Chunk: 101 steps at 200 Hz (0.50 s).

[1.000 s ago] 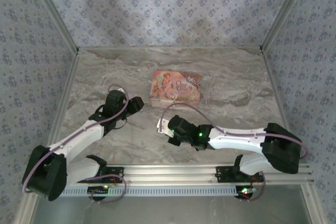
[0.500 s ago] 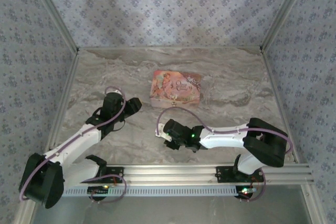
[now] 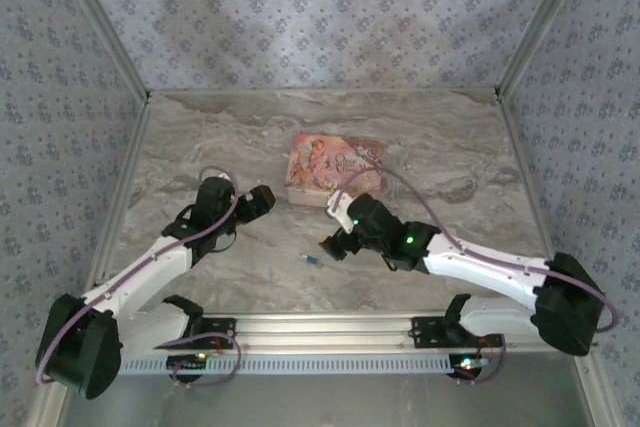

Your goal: Unlock a padlock with a key

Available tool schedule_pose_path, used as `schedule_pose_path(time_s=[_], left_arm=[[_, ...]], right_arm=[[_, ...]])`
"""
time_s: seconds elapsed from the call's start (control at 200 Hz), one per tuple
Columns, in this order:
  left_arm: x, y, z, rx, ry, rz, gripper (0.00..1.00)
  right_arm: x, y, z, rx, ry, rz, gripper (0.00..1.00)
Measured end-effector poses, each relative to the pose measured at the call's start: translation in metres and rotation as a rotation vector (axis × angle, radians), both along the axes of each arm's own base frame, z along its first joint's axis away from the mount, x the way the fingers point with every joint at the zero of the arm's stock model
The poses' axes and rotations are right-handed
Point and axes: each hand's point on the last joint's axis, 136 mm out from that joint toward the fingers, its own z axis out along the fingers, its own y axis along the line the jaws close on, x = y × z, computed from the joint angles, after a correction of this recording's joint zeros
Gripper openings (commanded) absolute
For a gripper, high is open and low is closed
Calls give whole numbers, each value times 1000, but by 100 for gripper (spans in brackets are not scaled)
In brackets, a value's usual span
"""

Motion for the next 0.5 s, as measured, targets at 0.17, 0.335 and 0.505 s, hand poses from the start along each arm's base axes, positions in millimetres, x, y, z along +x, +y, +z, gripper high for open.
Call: schedule_pose_path(time_s=[0.17,0.335,0.505], left_arm=[[12,4,20,73,-33,-3,98],[31,24,48,205,-92,43,98],[47,66,44,376,-83,104,98]], right_arm=[[38,-53,28,103,-4,-250,100],[77,-124,50,179,-38,-549,100],[103,-209,45,219,-97,-874,100]])
